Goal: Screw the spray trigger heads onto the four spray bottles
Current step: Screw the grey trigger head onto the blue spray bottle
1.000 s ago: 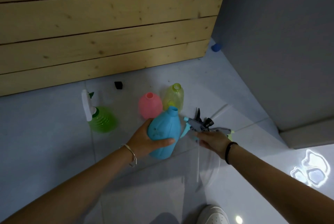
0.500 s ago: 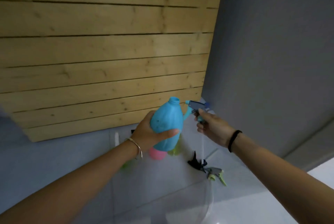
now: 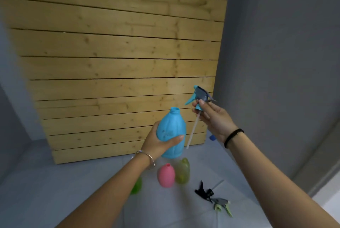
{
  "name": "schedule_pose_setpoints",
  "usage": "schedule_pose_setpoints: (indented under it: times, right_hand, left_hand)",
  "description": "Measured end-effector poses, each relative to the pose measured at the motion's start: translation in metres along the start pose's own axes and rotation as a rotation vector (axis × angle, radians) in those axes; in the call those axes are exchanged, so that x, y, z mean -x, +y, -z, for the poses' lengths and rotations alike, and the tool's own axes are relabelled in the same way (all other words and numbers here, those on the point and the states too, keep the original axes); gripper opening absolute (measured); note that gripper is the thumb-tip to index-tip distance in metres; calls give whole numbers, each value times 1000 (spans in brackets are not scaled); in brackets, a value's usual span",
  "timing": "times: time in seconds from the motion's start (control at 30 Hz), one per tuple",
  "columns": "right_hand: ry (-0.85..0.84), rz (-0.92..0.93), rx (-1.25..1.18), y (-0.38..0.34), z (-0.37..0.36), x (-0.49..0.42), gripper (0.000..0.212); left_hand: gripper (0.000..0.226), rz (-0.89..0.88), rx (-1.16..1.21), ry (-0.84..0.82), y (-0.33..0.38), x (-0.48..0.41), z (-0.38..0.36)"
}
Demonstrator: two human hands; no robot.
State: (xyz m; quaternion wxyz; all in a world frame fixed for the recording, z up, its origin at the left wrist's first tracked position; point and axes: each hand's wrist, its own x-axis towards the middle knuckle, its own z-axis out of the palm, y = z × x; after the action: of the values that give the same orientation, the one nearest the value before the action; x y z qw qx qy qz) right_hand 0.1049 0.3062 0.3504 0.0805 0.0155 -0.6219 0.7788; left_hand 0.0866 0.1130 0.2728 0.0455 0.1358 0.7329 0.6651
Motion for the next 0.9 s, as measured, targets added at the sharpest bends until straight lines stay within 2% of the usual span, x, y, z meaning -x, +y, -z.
schedule_pose_setpoints:
  times: [0.1, 0.23, 0.37, 0.7, 0.9]
  right_hand:
    - [78, 81, -20, -9, -6, 5, 22]
    - [164, 159, -122, -23, -6, 5, 33]
    - [219, 231, -234, -35, -10, 3, 23]
    - [203, 280, -274, -38, -20, -2, 30]
    - [95, 157, -53, -14, -31, 5, 28]
  left_hand:
    - [84, 18, -18, -31, -6, 6, 1]
    - [77, 38, -34, -37, -14, 4, 0]
    - [76, 40, -53, -55, -19, 3, -1]
    - [81, 34, -55, -56, -23, 3, 4]
    - [75, 6, -24, -72, -14, 5, -1]
